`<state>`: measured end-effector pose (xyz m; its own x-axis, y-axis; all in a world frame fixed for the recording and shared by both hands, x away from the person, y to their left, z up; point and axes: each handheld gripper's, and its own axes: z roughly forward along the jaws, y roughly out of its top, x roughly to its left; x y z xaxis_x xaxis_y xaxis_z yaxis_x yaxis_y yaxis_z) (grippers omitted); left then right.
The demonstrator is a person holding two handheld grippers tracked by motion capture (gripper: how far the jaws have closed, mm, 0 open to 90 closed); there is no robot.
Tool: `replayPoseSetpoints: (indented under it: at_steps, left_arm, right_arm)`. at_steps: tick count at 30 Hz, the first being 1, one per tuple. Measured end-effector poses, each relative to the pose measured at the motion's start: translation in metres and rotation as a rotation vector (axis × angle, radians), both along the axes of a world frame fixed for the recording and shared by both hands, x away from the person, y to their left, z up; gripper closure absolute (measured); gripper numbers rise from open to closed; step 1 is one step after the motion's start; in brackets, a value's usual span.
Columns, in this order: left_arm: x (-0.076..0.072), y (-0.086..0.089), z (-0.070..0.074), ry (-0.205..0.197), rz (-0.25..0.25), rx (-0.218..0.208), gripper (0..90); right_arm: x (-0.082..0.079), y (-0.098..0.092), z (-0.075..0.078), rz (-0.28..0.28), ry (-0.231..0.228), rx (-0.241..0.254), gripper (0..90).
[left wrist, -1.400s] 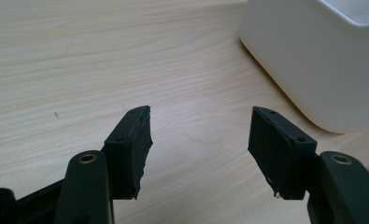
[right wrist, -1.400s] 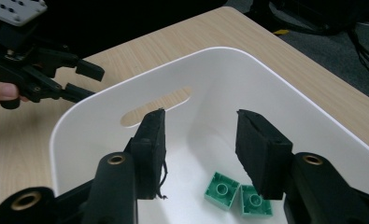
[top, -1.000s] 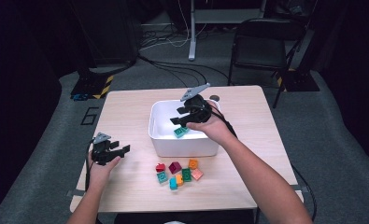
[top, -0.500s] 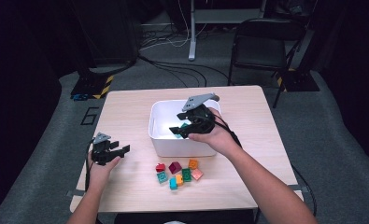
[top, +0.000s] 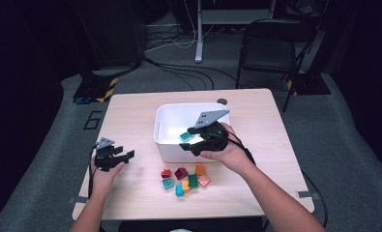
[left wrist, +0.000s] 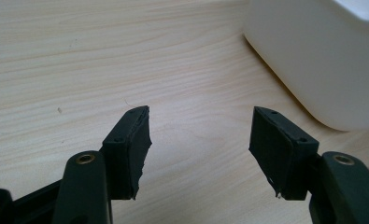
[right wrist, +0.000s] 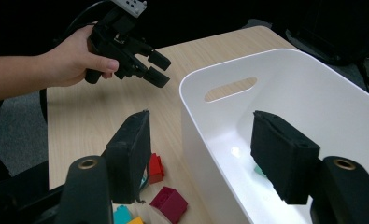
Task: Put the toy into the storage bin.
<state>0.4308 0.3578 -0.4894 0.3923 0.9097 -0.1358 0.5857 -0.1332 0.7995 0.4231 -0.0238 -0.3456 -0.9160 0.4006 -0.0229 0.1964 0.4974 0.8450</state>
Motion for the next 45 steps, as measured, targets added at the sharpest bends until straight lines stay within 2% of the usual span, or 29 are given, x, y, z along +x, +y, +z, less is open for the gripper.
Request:
replayPoseSetpoints:
  at_steps: [9, 13, 26, 32, 40, 45]
  left_arm:
    - [0.0, 0.0, 0.0, 0.0, 0.001, -0.002, 37.9]
    - [0.0, 0.0, 0.0, 0.0, 0.001, -0.003, 37.9]
    - [-0.001, -0.001, 0.0, 0.003, 0.001, -0.001, 37.9]
    - [-0.001, -0.001, 0.0, 0.001, 0.001, 0.001, 37.9]
    - [-0.001, -0.001, -0.001, 0.007, 0.0, 0.004, 37.9]
    - [-0.001, -0.003, 0.0, -0.005, -0.002, 0.016, 36.7]
  right_arm:
    - [-0.012, -0.003, -0.016, 0.006, 0.012, 0.024, 40.7]
    - [-0.017, -0.004, -0.024, 0.023, 0.02, 0.013, 40.1]
    - [-0.032, -0.005, -0.058, 0.012, 0.038, 0.002, 38.4]
    - [-0.033, -0.006, -0.075, -0.008, 0.058, 0.002, 38.4]
    - [-0.033, -0.006, -0.092, -0.028, 0.051, -0.018, 37.7]
    - [-0.033, -0.005, -0.102, -0.042, 0.063, -0.025, 37.1]
